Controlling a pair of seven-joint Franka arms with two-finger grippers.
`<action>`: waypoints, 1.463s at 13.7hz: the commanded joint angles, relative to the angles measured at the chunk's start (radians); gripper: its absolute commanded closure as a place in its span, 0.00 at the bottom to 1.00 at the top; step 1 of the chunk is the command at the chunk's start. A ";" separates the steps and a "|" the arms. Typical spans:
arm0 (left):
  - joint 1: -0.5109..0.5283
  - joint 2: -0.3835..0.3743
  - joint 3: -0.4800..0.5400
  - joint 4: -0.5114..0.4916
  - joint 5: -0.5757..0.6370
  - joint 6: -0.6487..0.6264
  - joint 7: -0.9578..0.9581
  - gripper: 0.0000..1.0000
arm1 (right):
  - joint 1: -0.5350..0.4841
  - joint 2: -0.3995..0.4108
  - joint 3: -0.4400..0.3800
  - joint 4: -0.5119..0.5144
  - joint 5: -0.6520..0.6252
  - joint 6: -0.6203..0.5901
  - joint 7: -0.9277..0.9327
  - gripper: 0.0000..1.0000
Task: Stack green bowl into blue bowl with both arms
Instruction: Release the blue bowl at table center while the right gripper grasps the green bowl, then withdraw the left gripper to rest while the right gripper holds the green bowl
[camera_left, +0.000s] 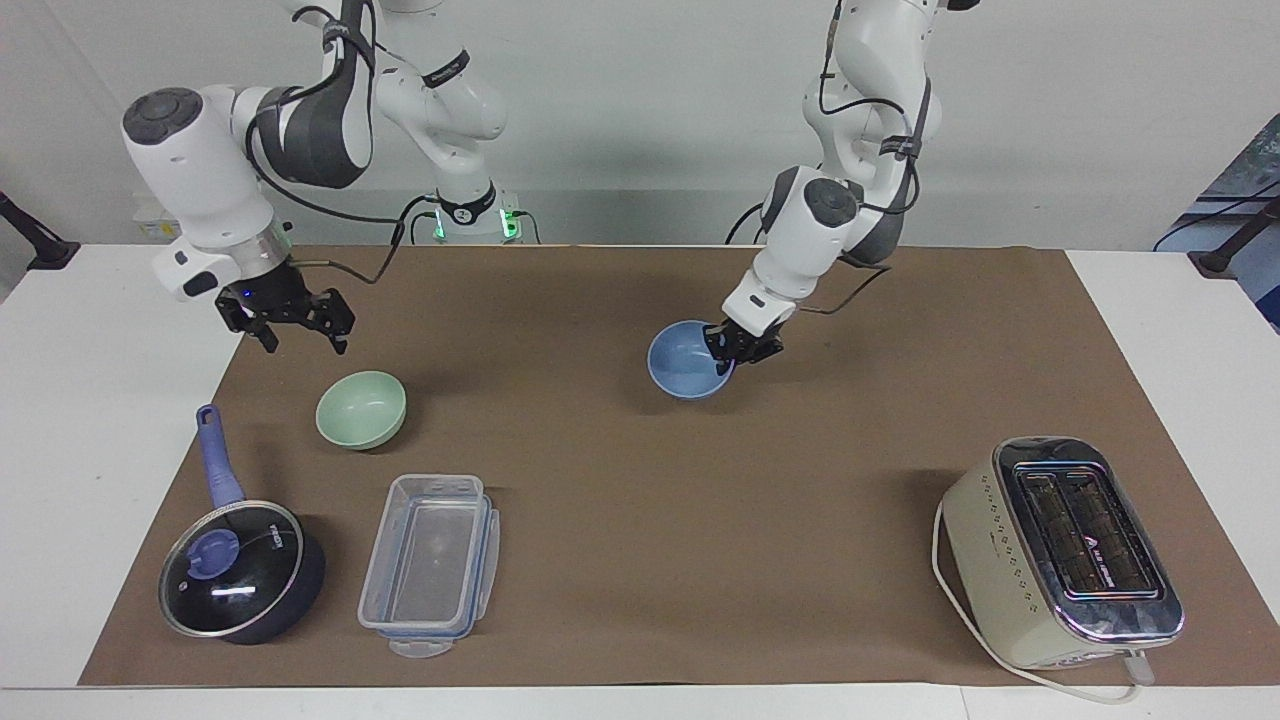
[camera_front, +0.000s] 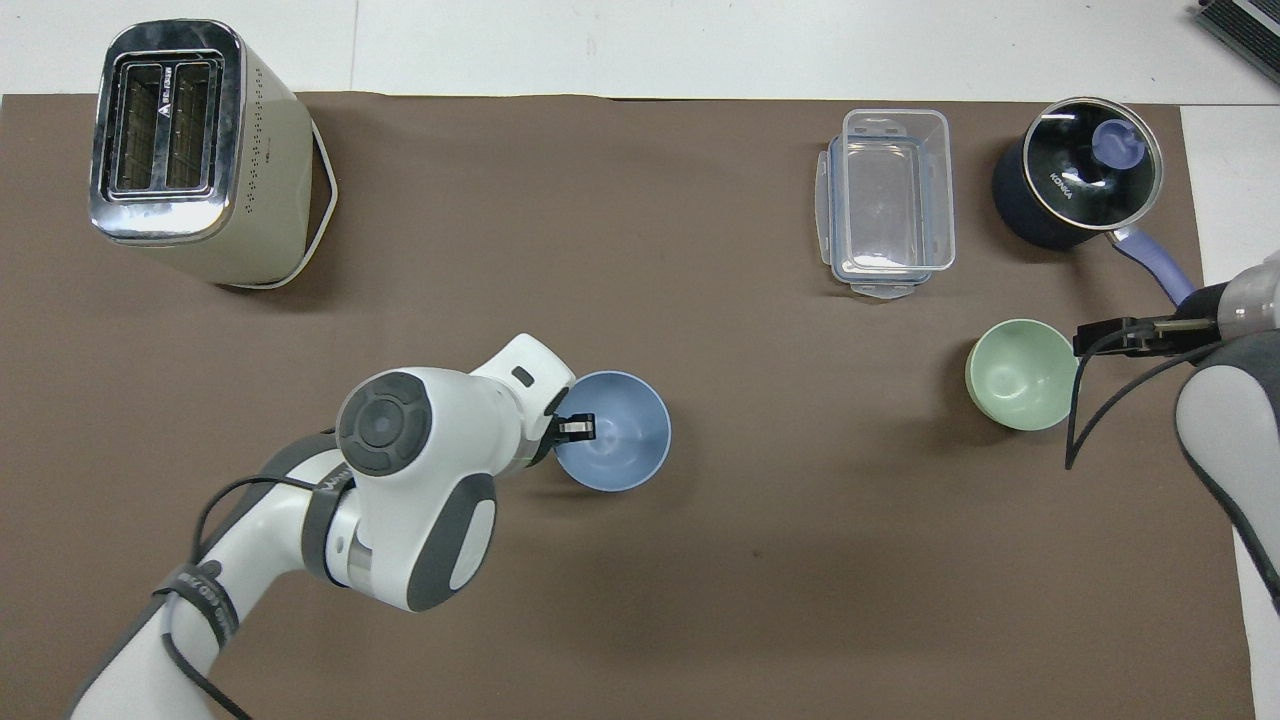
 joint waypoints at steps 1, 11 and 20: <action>-0.100 0.041 0.017 -0.026 -0.019 0.100 -0.048 1.00 | -0.041 0.059 0.006 -0.057 0.019 0.120 -0.073 0.00; 0.171 -0.013 0.033 0.180 0.036 -0.259 0.056 0.00 | -0.073 0.216 0.006 -0.067 0.017 0.228 -0.075 0.00; 0.439 -0.057 0.034 0.434 0.279 -0.664 0.318 0.00 | -0.072 0.203 0.007 -0.054 0.017 0.188 -0.121 1.00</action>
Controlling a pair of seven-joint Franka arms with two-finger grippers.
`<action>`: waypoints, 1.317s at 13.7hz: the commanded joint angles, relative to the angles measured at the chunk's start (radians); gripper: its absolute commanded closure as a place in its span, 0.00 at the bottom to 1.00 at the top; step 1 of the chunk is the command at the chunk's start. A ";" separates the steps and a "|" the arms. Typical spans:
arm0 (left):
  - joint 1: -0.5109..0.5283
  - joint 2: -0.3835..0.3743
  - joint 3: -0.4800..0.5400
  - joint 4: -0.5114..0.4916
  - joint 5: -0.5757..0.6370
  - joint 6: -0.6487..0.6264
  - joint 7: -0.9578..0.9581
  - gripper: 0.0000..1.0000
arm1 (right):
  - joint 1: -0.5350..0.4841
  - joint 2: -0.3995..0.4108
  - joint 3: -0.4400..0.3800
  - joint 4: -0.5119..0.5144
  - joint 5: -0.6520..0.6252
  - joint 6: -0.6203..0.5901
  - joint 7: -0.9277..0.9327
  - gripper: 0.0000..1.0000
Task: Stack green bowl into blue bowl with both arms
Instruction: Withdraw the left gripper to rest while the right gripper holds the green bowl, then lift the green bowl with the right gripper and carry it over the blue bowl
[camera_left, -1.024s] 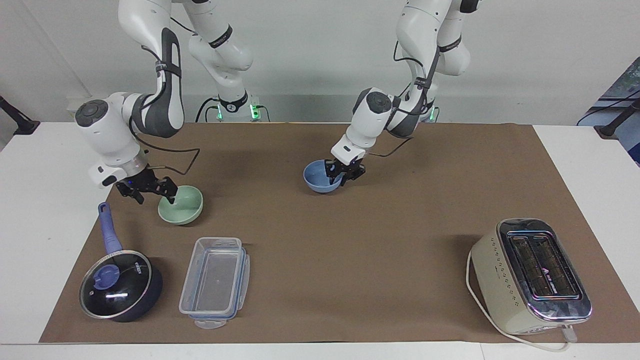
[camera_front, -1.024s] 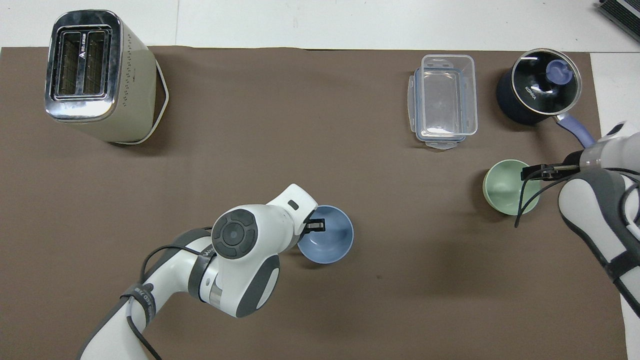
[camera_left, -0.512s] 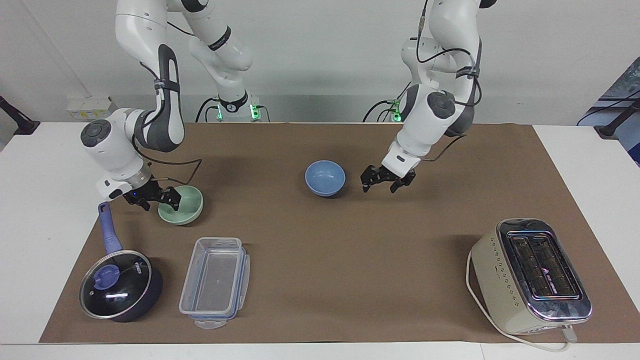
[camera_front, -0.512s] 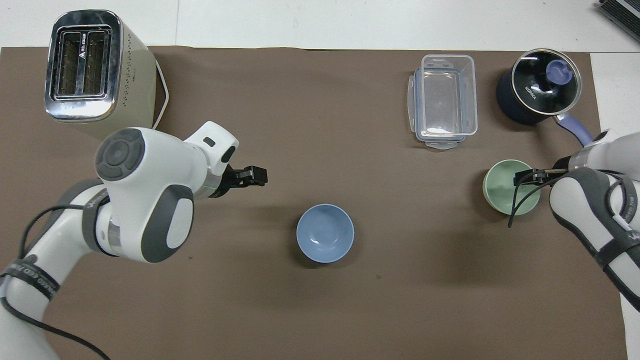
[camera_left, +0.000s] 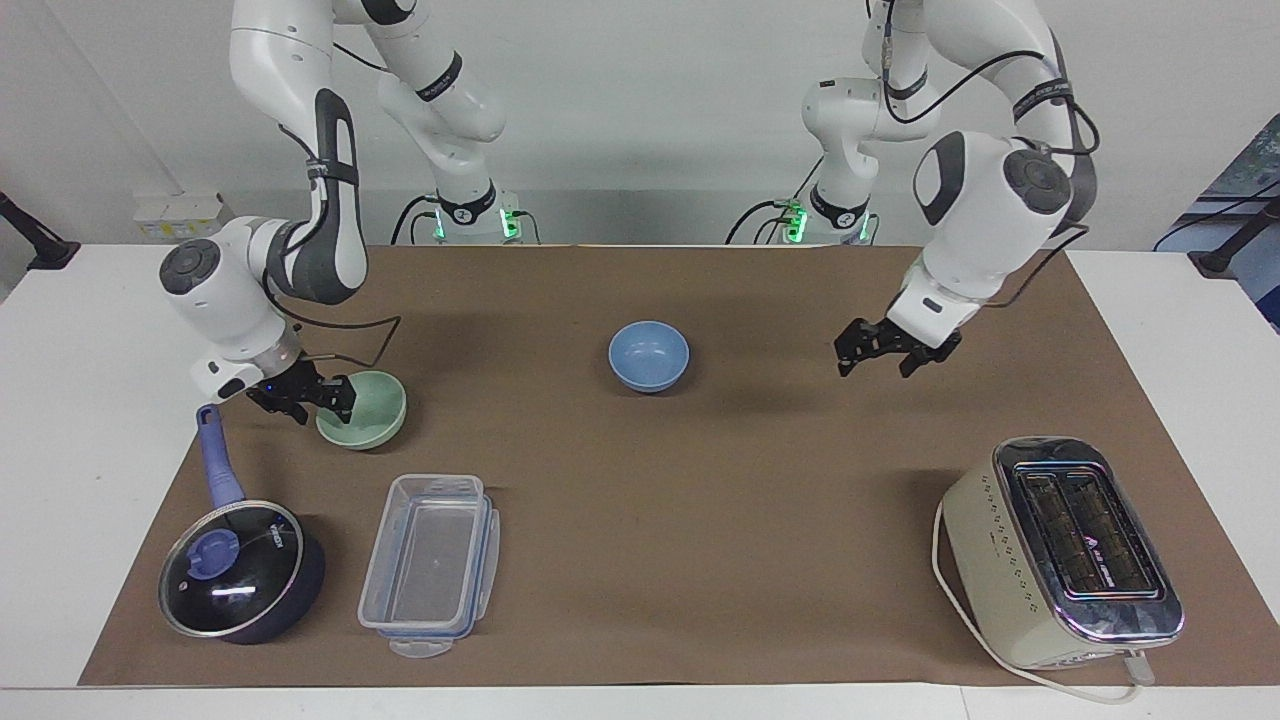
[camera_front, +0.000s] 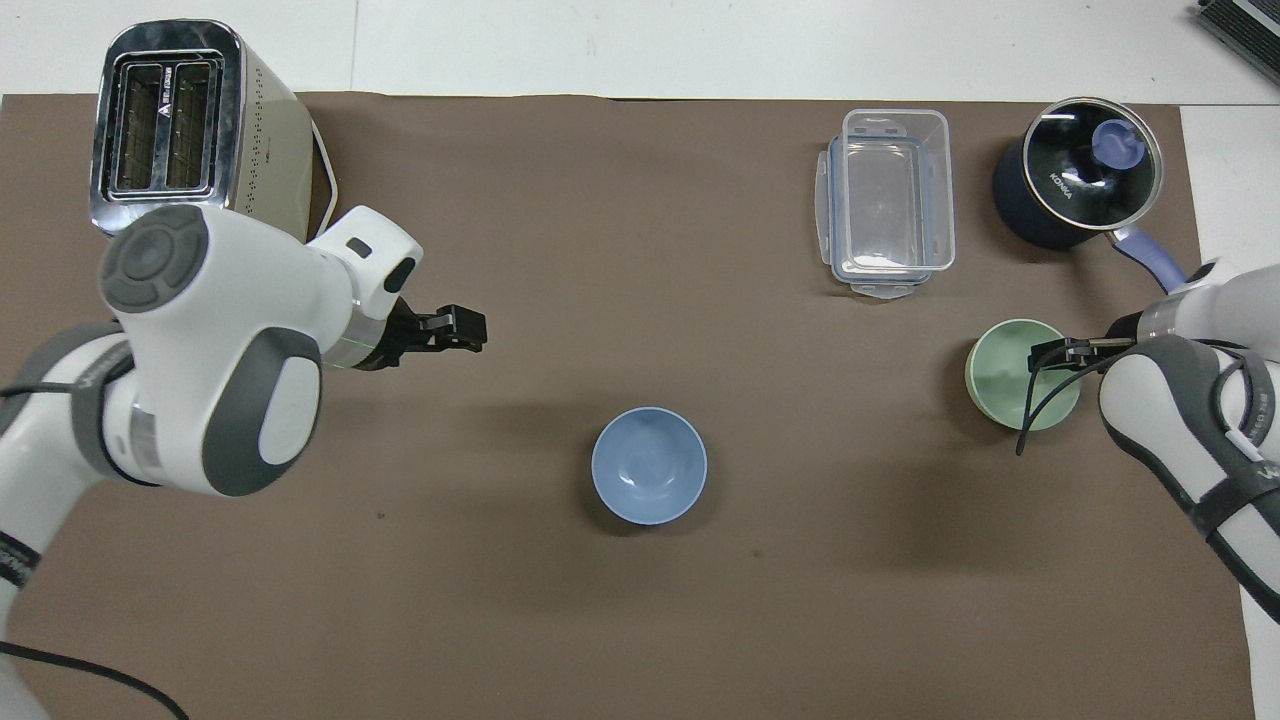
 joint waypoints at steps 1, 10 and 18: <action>0.034 -0.024 -0.011 0.073 0.082 -0.115 0.044 0.00 | -0.010 -0.015 0.009 0.003 0.017 -0.032 -0.035 1.00; 0.057 -0.062 -0.006 0.188 0.130 -0.294 0.046 0.00 | 0.002 -0.207 0.016 0.026 0.040 -0.323 -0.091 1.00; 0.107 -0.064 -0.011 0.199 0.042 -0.291 0.041 0.00 | 0.216 -0.334 0.018 0.021 0.125 -0.413 0.030 1.00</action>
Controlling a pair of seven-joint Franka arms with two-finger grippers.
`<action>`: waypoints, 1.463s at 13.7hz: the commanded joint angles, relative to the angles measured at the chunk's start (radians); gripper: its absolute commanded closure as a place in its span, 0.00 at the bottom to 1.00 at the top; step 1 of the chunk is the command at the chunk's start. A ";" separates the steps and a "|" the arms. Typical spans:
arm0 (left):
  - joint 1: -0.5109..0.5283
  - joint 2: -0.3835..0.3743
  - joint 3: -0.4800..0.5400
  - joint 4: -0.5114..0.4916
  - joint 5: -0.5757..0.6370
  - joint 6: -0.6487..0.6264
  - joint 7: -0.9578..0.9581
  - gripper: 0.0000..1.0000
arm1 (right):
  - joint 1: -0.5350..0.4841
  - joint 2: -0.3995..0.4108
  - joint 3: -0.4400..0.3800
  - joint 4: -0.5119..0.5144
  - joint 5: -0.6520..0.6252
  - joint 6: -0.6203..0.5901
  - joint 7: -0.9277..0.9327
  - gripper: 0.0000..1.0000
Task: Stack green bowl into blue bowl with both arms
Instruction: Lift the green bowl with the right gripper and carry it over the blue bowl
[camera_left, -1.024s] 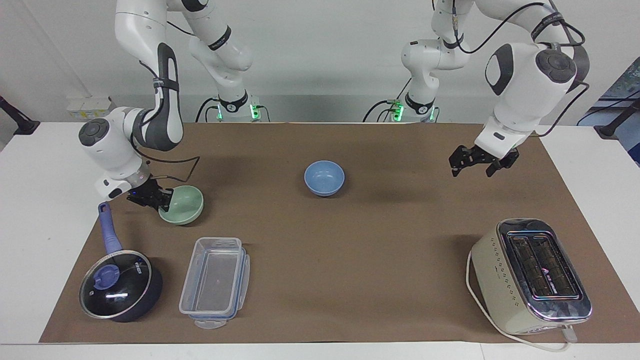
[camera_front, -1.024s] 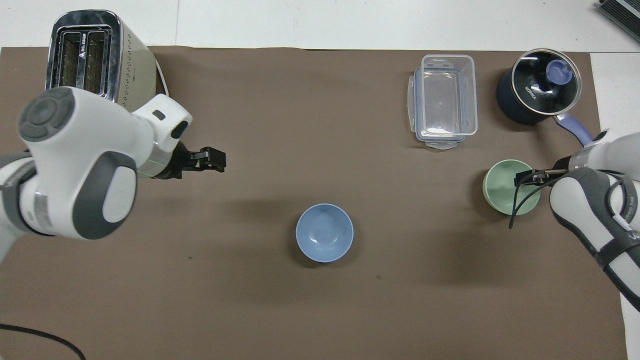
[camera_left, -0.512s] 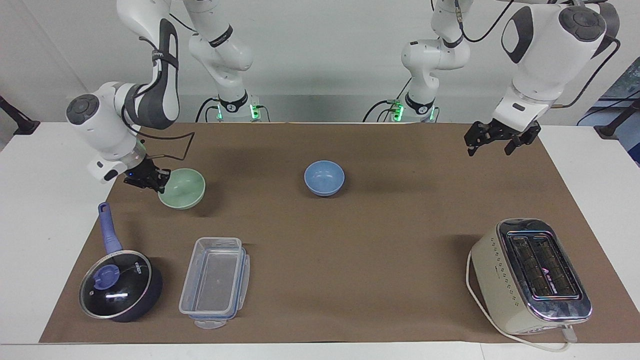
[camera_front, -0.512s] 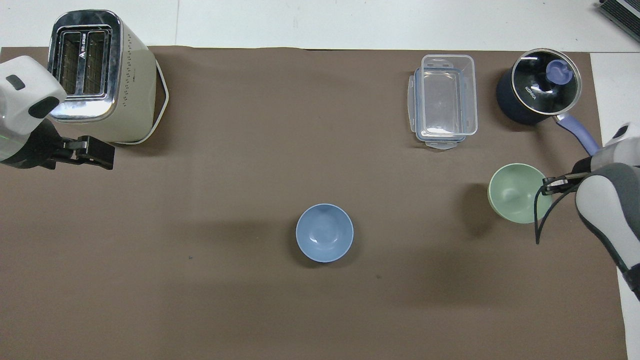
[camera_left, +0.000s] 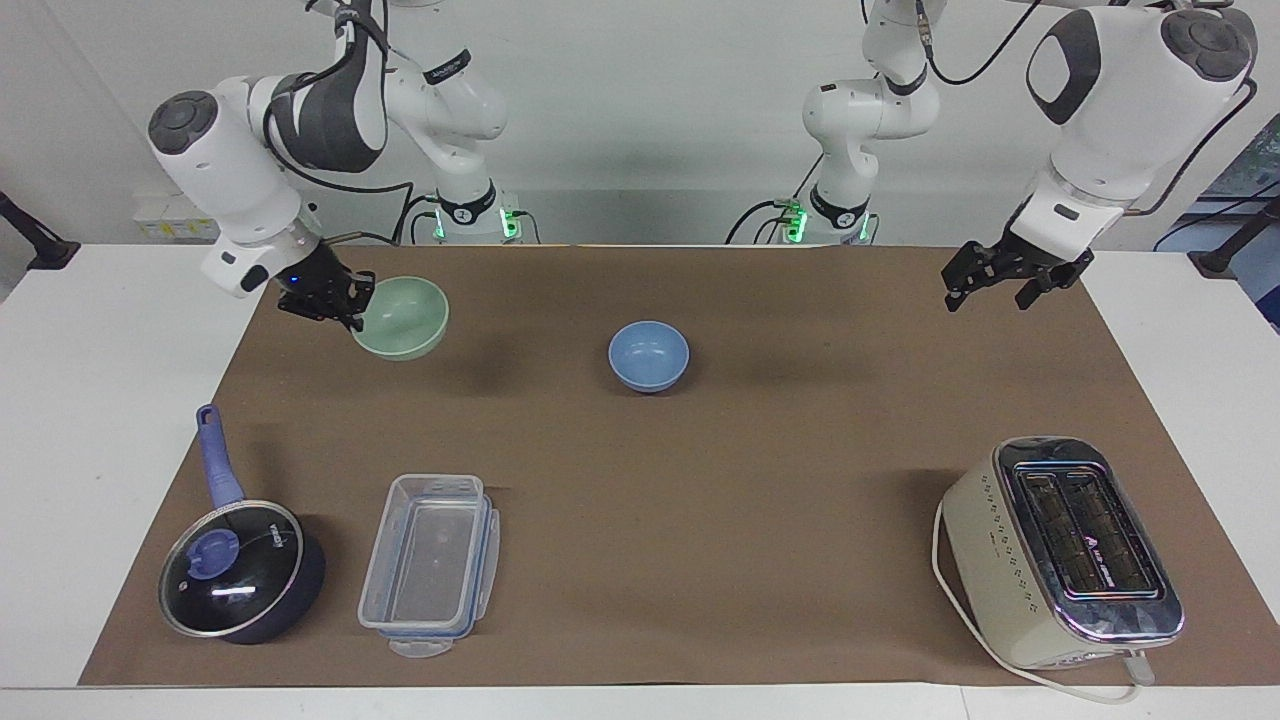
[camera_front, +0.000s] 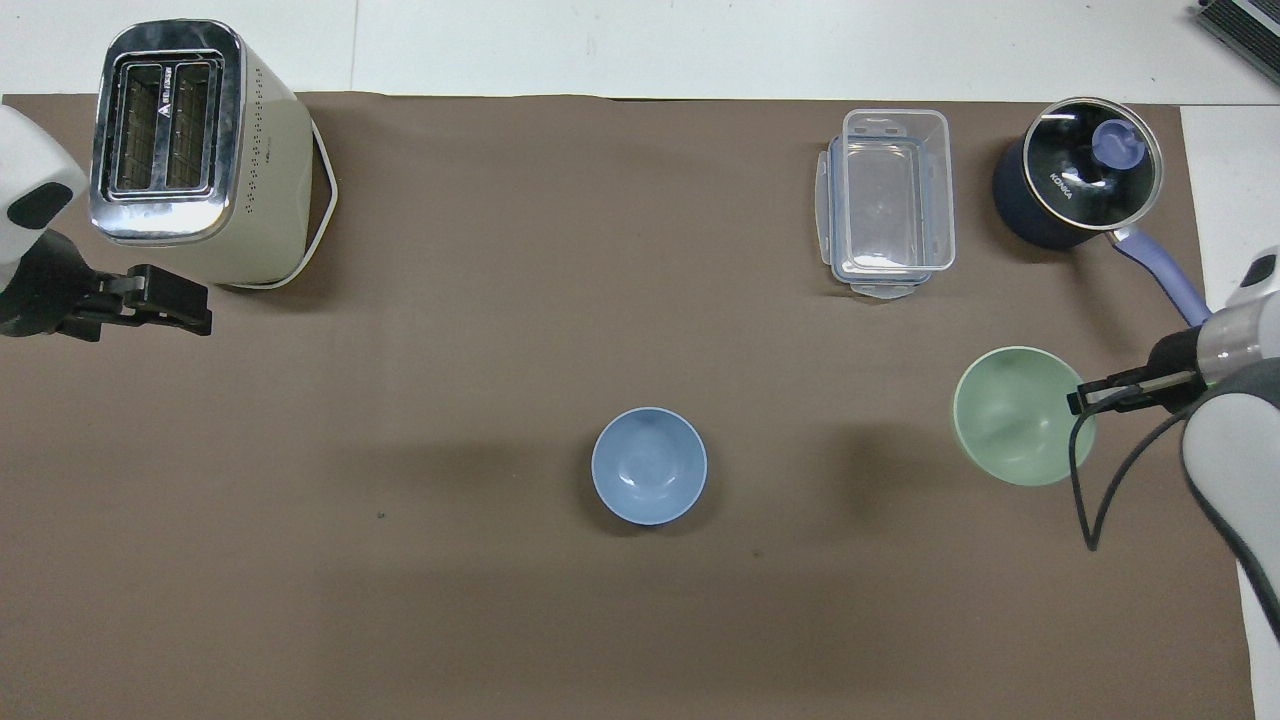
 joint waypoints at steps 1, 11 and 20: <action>0.027 -0.013 -0.009 -0.003 -0.012 -0.008 0.003 0.00 | 0.123 -0.009 0.001 -0.019 0.016 0.052 0.132 1.00; 0.030 -0.011 -0.009 -0.003 -0.012 -0.007 0.003 0.00 | 0.535 0.119 0.002 -0.024 0.016 0.255 0.528 1.00; 0.030 -0.013 -0.009 -0.003 -0.012 -0.007 0.003 0.00 | 0.601 0.173 0.002 -0.117 0.015 0.386 0.579 1.00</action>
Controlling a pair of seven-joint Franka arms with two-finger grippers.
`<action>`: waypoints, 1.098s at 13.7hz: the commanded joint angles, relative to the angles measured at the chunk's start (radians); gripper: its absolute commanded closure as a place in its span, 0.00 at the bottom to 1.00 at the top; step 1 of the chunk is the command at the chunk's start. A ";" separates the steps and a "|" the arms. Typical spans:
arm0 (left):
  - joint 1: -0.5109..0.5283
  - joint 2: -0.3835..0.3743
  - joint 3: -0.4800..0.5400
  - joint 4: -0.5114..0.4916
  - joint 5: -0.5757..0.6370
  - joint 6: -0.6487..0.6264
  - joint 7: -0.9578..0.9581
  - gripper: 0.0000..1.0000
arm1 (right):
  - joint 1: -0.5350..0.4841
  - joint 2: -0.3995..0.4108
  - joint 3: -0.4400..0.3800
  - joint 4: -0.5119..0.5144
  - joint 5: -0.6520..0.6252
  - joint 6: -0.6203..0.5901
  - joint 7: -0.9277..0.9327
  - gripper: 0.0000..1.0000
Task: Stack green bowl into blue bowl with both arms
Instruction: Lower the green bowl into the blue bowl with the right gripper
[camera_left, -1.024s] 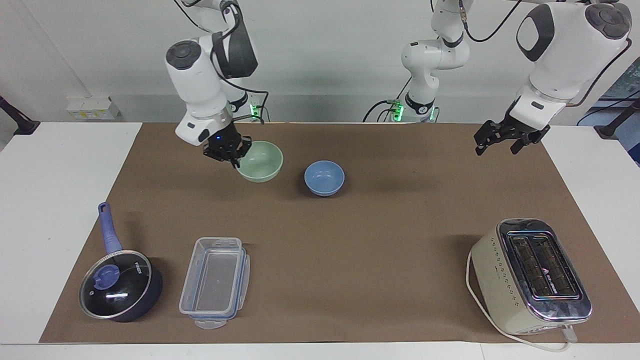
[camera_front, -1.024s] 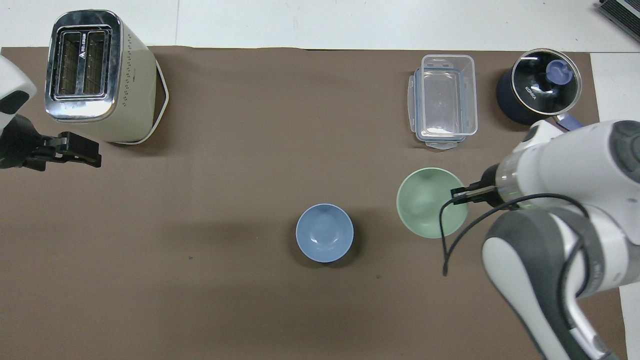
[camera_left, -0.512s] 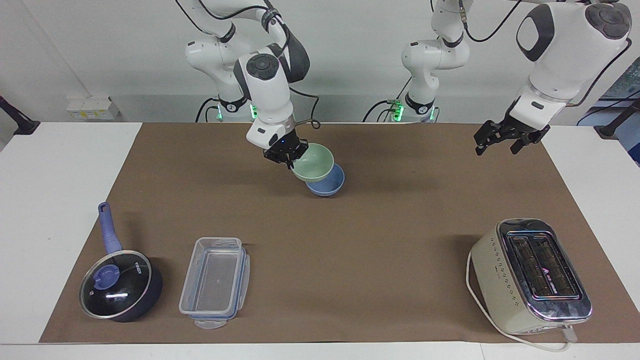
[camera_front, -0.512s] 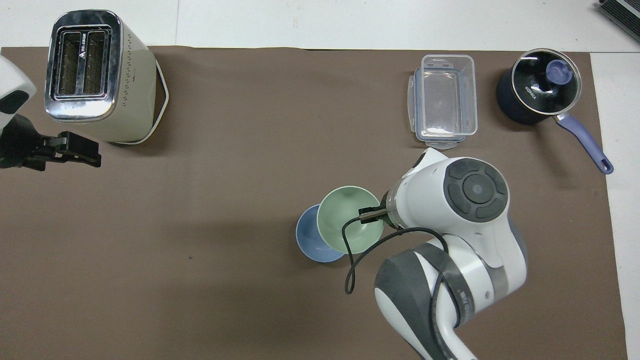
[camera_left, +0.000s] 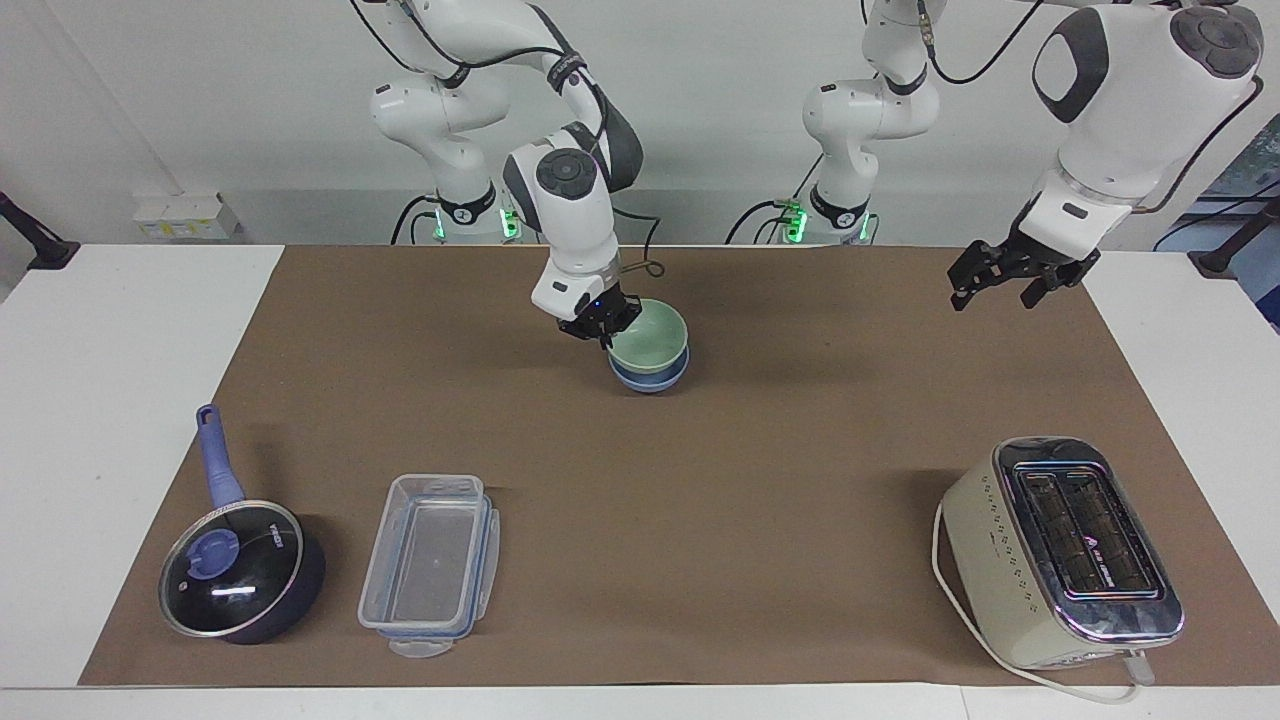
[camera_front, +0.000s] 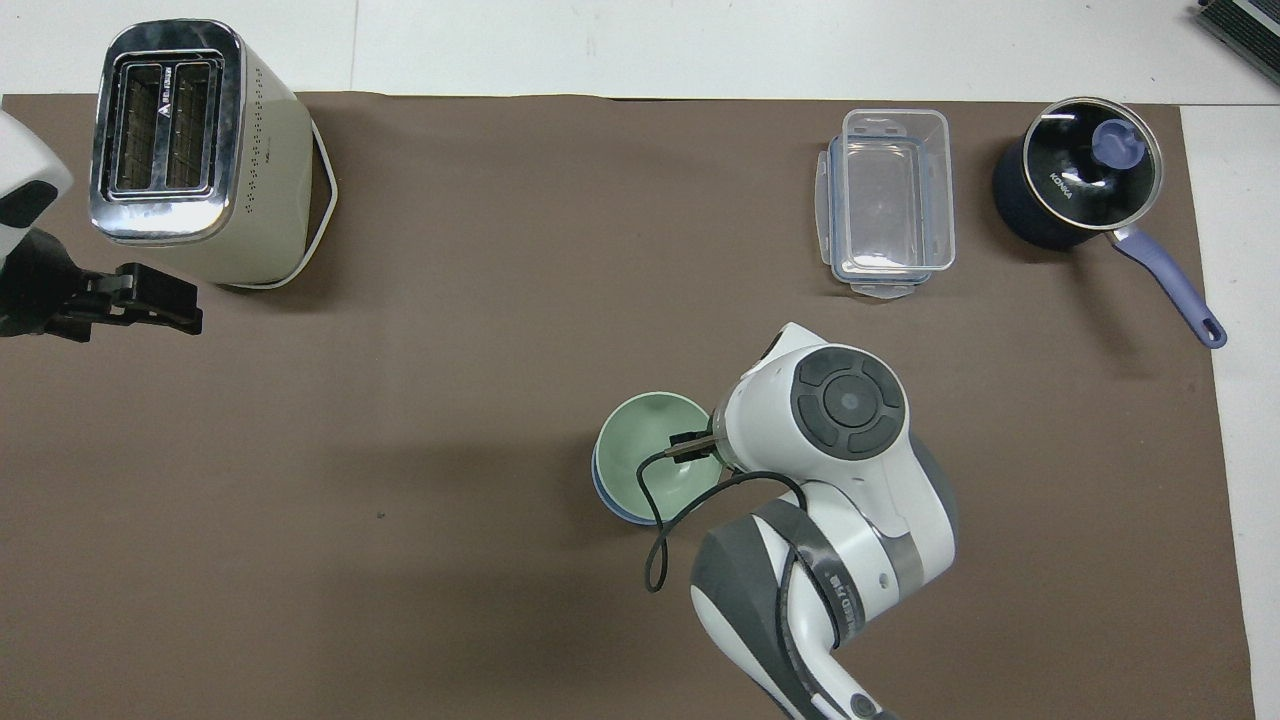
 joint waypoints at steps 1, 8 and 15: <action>0.018 -0.010 -0.010 -0.003 -0.012 -0.008 0.001 0.00 | 0.003 -0.009 -0.005 -0.032 0.013 0.044 0.009 1.00; 0.018 -0.010 -0.010 -0.003 -0.012 -0.007 0.001 0.00 | 0.020 0.030 -0.005 -0.043 0.013 0.099 0.003 1.00; 0.018 -0.010 -0.010 -0.003 -0.012 -0.008 0.001 0.00 | 0.017 0.017 -0.006 -0.019 0.013 0.110 0.016 0.10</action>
